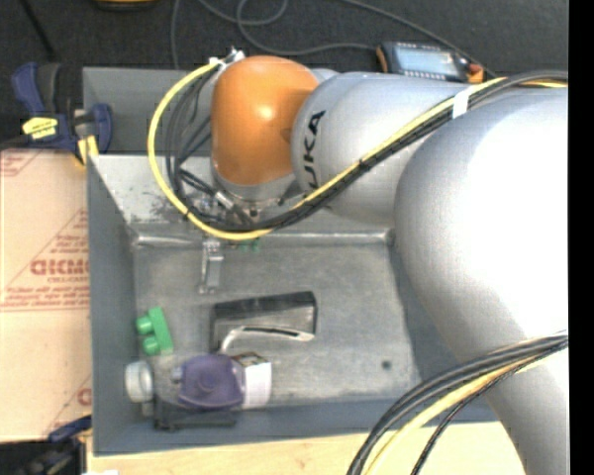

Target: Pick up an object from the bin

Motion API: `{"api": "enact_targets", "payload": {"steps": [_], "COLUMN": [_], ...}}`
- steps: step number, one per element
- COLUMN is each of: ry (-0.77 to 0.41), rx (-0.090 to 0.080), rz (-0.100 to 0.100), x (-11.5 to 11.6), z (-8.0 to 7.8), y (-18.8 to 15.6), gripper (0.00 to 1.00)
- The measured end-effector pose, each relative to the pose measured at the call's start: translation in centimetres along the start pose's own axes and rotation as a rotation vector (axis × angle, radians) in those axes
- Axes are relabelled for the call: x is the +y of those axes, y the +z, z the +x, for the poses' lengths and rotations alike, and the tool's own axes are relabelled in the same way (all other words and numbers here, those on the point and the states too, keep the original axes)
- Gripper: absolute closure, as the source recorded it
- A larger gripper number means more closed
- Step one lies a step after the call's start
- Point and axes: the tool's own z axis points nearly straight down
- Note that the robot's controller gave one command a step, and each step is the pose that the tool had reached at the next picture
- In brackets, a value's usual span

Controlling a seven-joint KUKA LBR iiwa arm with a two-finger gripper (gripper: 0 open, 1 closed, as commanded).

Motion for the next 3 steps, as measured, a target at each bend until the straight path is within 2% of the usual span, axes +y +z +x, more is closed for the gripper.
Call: {"api": "enact_targets", "payload": {"steps": [1,2,3], "ry": [0.002,-0.081,-0.228], "rx": [-0.007,-0.016,-0.01], "rz": [-0.001,0.0,-0.004], "x": [-0.1,0.9,-0.7], "z": [-0.1,2.1,6.2], "y": [-0.5,3.0,6.5], "gripper": [0.0,0.0,0.0]}}
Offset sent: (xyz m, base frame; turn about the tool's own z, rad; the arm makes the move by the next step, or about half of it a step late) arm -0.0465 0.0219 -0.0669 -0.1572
